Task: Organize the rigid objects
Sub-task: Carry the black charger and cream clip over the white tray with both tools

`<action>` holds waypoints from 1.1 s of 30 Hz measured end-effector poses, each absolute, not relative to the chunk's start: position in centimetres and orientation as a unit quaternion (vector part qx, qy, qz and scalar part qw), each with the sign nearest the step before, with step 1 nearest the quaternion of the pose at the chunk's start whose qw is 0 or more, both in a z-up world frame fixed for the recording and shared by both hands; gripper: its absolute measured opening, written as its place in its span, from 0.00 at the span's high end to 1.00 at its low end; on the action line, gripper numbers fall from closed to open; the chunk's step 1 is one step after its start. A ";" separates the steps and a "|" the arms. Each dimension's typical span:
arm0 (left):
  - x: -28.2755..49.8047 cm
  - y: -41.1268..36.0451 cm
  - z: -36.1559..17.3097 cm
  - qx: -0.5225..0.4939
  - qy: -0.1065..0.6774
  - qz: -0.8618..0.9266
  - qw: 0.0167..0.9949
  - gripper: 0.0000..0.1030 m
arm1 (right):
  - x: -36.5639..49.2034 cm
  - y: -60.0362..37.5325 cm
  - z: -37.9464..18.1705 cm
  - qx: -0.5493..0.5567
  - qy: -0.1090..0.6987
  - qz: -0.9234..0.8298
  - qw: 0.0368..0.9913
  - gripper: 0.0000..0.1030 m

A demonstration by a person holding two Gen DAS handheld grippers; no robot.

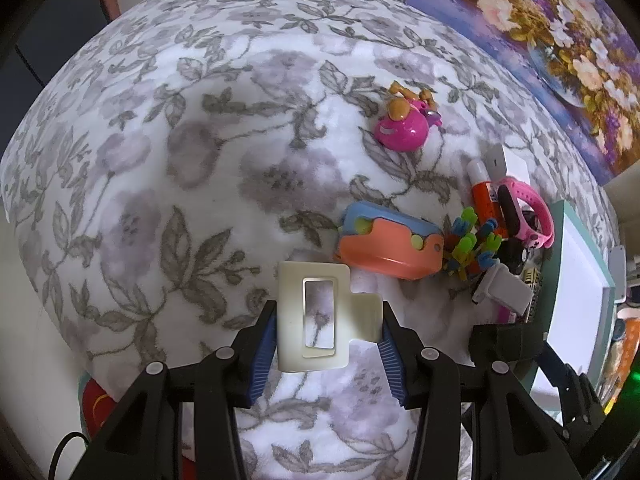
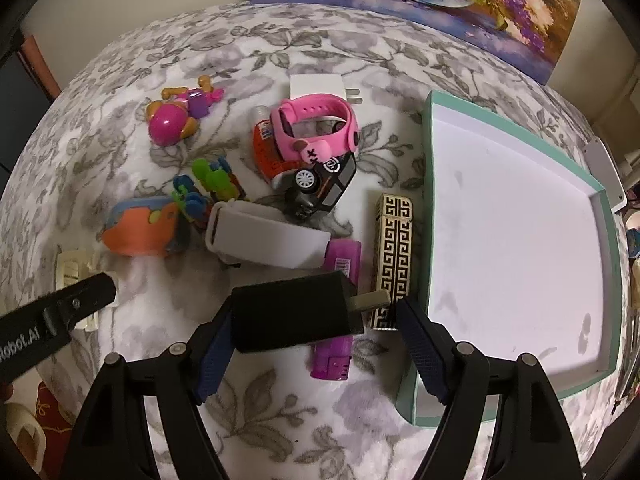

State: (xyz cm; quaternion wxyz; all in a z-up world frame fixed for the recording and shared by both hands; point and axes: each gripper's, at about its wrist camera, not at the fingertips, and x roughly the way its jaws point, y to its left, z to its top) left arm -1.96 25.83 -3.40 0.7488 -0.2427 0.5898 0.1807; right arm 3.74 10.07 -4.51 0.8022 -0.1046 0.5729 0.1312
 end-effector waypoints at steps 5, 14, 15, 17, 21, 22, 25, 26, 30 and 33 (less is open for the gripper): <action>-1.8 25.7 -3.4 -0.235 0.590 0.183 0.750 0.51 | 3.8 10.2 -4.0 -0.092 0.570 0.136 0.805 0.27; -2.0 25.5 -3.7 -0.217 0.595 0.192 0.750 0.51 | 3.8 9.6 -3.5 -0.070 0.577 0.145 0.801 0.29; -2.0 25.5 -3.7 -0.215 0.594 0.194 0.751 0.51 | 3.8 9.5 -3.4 -0.067 0.577 0.146 0.801 0.29; -2.0 25.4 -3.6 -0.211 0.592 0.196 0.753 0.51 | 3.8 9.2 -2.7 -0.054 0.575 0.150 0.802 0.29; -2.0 25.3 -3.1 -0.207 0.586 0.194 0.759 0.51 | 3.9 8.1 -0.9 -0.019 0.569 0.153 0.808 0.29; -2.0 25.2 -2.8 -0.208 0.582 0.192 0.762 0.51 | 3.9 7.8 -0.4 -0.013 0.563 0.152 0.812 0.29; -2.0 24.9 -1.7 -0.204 0.569 0.189 0.774 0.51 | 4.3 6.7 1.2 -0.009 0.544 0.135 0.828 0.29; -1.9 24.6 -1.3 -0.201 0.566 0.187 0.778 0.51 | 4.6 6.2 1.5 -0.002 0.542 0.131 0.830 0.29; -0.9 23.0 0.0 -0.192 0.565 0.164 0.786 0.51 | 5.9 3.4 2.3 0.032 0.537 0.110 0.836 0.29; 0.7 21.0 1.3 -0.164 0.564 0.151 0.795 0.51 | 6.8 0.9 2.9 0.045 0.530 0.074 0.843 0.29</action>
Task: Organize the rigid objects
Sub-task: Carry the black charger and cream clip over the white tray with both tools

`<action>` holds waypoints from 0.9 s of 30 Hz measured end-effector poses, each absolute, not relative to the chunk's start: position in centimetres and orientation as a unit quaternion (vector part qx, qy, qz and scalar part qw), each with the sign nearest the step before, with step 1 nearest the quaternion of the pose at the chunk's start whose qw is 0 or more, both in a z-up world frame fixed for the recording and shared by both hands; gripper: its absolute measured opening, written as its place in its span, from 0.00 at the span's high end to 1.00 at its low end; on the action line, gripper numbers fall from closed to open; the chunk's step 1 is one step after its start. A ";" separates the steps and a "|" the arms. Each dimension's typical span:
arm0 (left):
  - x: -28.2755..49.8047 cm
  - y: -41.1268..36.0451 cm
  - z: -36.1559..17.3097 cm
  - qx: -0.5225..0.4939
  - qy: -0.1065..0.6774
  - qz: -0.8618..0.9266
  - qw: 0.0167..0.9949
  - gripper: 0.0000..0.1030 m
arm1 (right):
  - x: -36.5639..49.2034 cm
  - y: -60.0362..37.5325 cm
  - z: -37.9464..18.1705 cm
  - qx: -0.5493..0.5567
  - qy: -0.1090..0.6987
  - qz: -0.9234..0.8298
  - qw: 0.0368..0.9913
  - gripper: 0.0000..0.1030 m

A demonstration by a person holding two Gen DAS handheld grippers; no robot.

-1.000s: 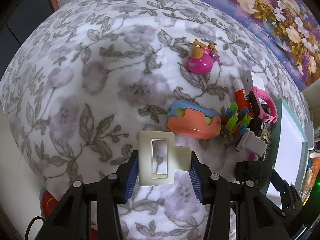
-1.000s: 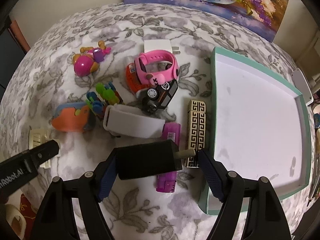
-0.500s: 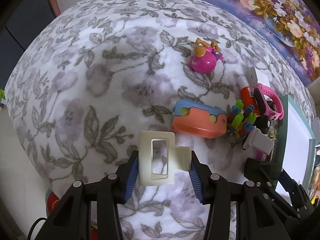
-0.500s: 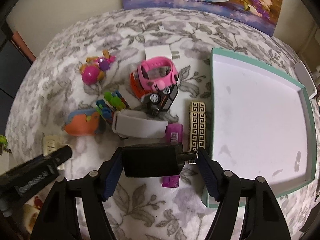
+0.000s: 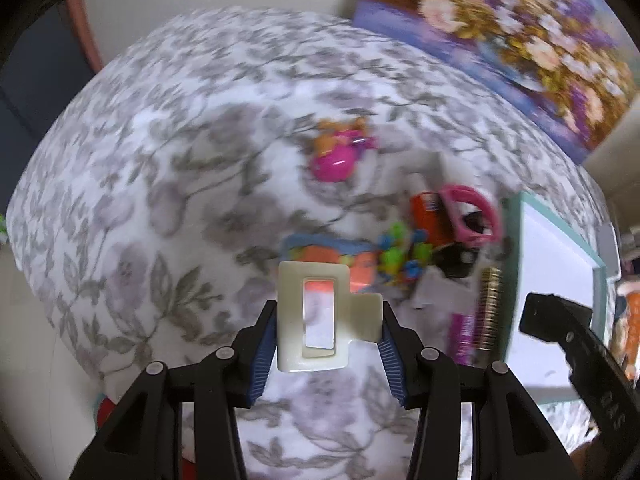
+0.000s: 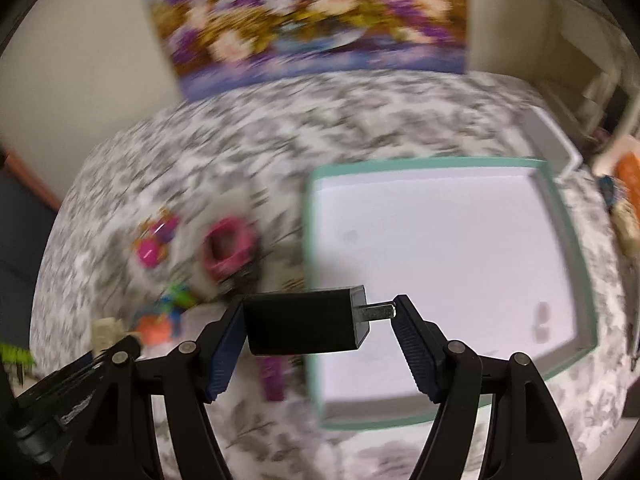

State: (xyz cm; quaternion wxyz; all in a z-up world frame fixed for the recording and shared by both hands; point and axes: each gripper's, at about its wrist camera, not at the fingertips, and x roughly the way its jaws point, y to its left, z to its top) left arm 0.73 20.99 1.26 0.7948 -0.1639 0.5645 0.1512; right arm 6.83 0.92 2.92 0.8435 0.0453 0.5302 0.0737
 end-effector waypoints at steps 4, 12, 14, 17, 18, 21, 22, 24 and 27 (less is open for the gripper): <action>3.4 17.4 3.3 -0.129 0.556 0.122 0.812 0.51 | 8.5 -3.6 3.0 0.072 0.534 0.010 0.843 0.29; 7.3 9.7 4.3 -0.084 0.558 0.047 0.824 0.51 | 10.2 -11.4 2.3 0.103 0.534 -0.070 0.836 0.29; 7.6 8.8 4.1 -0.086 0.558 0.039 0.825 0.53 | 10.3 -12.7 2.1 0.107 0.534 -0.083 0.835 0.29; 8.0 8.7 3.9 -0.086 0.557 0.039 0.825 0.62 | 10.7 -14.2 1.8 0.128 0.536 -0.091 0.829 0.29; 8.0 8.7 3.9 -0.084 0.556 0.037 0.826 0.64 | 10.7 -14.4 1.7 0.135 0.538 -0.091 0.827 0.29; 8.1 9.7 3.6 -0.101 0.560 0.025 0.822 0.64 | 10.8 -14.4 1.5 0.135 0.543 -0.090 0.824 0.29; 7.8 10.4 3.6 -0.108 0.557 0.025 0.823 0.64 | 10.8 -14.2 1.4 0.130 0.545 -0.085 0.824 0.29; 6.6 11.9 3.6 -0.104 0.558 0.044 0.822 0.61 | 11.0 -13.7 1.2 0.127 0.549 -0.081 0.822 0.29; 4.3 14.3 2.9 -0.096 0.568 0.076 0.814 0.50 | 11.0 -12.8 0.6 0.122 0.565 -0.072 0.813 0.29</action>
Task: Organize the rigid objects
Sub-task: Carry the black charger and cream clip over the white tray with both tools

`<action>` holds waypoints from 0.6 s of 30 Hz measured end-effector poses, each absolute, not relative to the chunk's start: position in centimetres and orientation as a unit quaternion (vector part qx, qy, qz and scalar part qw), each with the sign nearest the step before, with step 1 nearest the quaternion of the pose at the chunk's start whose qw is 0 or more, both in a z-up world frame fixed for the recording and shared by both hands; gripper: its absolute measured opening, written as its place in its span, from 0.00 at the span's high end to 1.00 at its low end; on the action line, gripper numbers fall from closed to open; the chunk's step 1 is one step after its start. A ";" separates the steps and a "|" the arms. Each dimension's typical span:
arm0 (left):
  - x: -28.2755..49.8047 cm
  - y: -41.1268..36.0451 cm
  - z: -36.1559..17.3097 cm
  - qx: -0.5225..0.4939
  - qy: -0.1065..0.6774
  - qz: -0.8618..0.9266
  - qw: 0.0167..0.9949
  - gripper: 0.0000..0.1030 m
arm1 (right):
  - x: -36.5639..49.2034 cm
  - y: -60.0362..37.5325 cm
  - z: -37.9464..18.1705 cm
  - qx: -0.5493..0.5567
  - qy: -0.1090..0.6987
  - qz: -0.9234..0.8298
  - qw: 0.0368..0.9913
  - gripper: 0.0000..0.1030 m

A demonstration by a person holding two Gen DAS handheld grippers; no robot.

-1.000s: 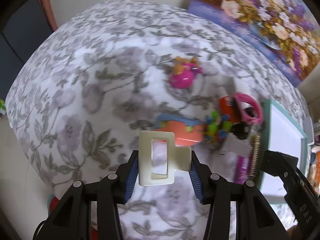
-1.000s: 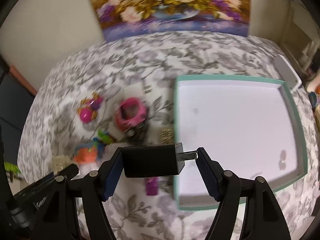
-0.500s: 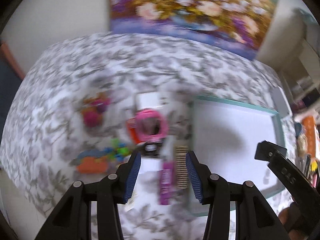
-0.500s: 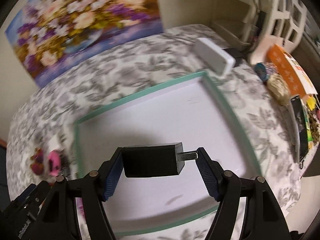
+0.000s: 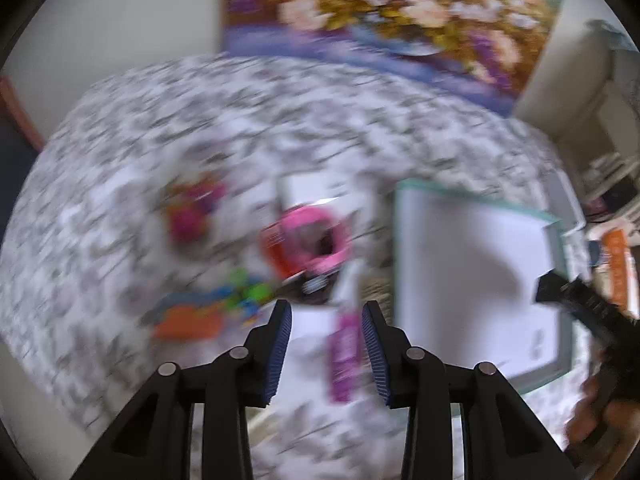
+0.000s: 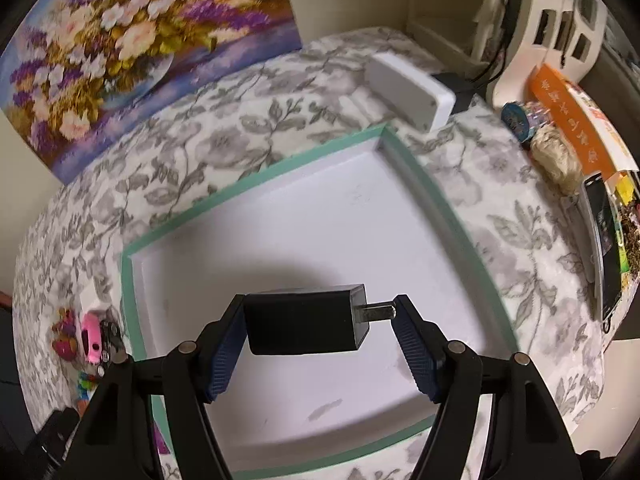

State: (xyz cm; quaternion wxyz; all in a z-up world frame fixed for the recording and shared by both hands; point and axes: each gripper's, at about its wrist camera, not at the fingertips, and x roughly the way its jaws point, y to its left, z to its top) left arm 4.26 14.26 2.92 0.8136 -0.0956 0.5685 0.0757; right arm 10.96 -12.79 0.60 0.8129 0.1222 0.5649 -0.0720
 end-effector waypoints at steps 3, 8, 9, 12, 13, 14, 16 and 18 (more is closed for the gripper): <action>2.2 16.0 1.7 -0.092 0.582 0.097 0.802 0.32 | 10.6 -12.0 0.2 0.114 0.574 -0.067 0.808 0.29; 0.2 17.4 -1.0 -0.101 0.610 0.126 0.775 0.32 | 9.3 -11.1 0.2 0.093 0.579 -0.069 0.807 0.29; -0.1 17.6 -1.3 -0.107 0.614 0.128 0.772 0.30 | 9.0 -11.0 0.1 0.090 0.581 -0.070 0.806 0.29; -0.7 17.8 -2.4 -0.121 0.625 0.128 0.760 0.28 | 7.9 -10.7 0.1 0.076 0.585 -0.075 0.804 0.29; -0.8 17.8 -2.7 -0.123 0.628 0.129 0.757 0.28 | 7.5 -10.6 0.1 0.071 0.586 -0.076 0.804 0.29; -1.1 17.8 -3.0 -0.125 0.630 0.130 0.755 0.28 | 7.1 -10.5 0.2 0.066 0.585 -0.075 0.805 0.29; -1.2 17.8 -3.4 -0.130 0.633 0.131 0.752 0.28 | 6.6 -10.4 0.4 0.055 0.583 -0.075 0.807 0.29; -1.3 17.7 -3.7 -0.131 0.635 0.128 0.751 0.28 | 6.2 -10.3 0.5 0.048 0.582 -0.078 0.808 0.29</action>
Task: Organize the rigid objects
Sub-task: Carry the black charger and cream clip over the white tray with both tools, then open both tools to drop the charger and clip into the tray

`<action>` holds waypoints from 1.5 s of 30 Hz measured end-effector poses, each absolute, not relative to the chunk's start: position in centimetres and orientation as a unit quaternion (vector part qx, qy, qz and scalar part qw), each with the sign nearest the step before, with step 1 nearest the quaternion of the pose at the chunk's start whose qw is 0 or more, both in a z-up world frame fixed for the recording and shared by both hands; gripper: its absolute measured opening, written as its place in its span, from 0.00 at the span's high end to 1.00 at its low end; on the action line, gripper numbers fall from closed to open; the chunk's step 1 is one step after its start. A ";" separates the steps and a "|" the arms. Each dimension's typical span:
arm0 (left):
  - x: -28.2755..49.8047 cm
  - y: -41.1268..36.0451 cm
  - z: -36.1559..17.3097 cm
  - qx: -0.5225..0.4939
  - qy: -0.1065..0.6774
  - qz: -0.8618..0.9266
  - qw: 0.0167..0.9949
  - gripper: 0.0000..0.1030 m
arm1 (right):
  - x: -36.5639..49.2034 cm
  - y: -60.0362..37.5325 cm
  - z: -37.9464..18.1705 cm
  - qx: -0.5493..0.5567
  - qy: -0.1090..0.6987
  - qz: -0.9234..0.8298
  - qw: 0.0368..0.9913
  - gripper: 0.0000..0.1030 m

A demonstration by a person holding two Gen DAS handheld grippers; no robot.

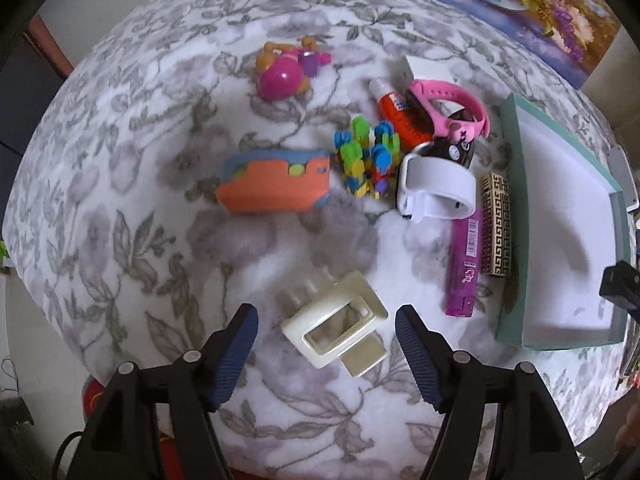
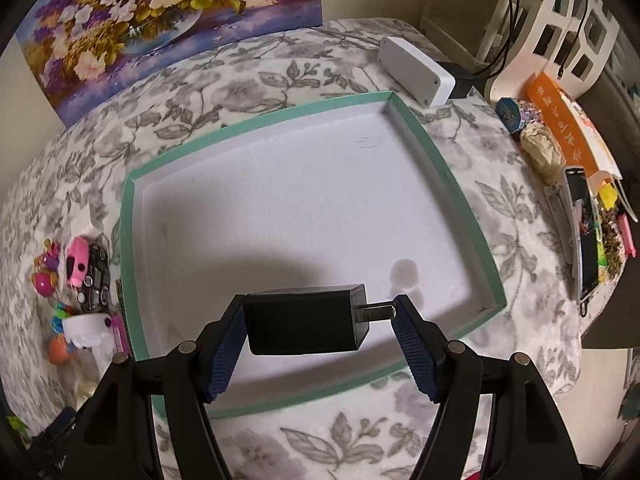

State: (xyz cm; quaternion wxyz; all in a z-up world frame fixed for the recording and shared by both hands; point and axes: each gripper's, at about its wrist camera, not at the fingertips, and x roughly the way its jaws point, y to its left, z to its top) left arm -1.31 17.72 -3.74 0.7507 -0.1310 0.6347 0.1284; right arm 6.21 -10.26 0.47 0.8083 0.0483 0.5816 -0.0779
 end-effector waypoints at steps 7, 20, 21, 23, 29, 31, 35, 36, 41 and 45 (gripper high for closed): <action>-1.2 17.3 -5.1 -0.112 0.644 0.124 0.747 0.36 | 6.1 -10.1 0.3 0.049 0.584 -0.073 0.807 0.29; 1.0 14.7 0.2 -0.093 0.577 0.090 0.807 0.41 | 8.3 -12.3 -0.3 0.079 0.581 -0.081 0.806 0.29; 1.7 13.9 1.0 -0.083 0.567 0.084 0.815 0.41 | 8.6 -12.6 -0.3 0.082 0.580 -0.083 0.806 0.29; 3.2 12.1 2.0 -0.062 0.557 0.068 0.826 0.41 | 9.3 -13.1 -0.5 0.085 0.578 -0.088 0.807 0.29; 8.9 5.8 1.6 -0.015 0.560 0.017 0.828 0.41 | 10.6 -14.8 -1.2 0.083 0.571 -0.108 0.810 0.29; 10.3 4.4 1.1 -0.003 0.562 0.011 0.827 0.41 | 11.0 -15.3 -1.4 0.085 0.567 -0.110 0.812 0.29; 12.5 1.8 0.2 0.013 0.564 0.003 0.826 0.41 | 11.7 -16.3 -1.5 0.085 0.559 -0.118 0.816 0.29; 12.9 1.4 0.1 0.014 0.564 0.002 0.825 0.41 | 11.9 -16.5 -1.5 0.084 0.557 -0.120 0.817 0.29; 14.7 -0.4 -0.7 0.026 0.565 -0.003 0.825 0.41 | 12.6 -17.2 -1.8 0.084 0.555 -0.122 0.818 0.29; 15.2 -1.0 -1.2 0.025 0.568 -0.005 0.823 0.41 | 12.7 -17.3 -2.1 0.086 0.560 -0.117 0.816 0.29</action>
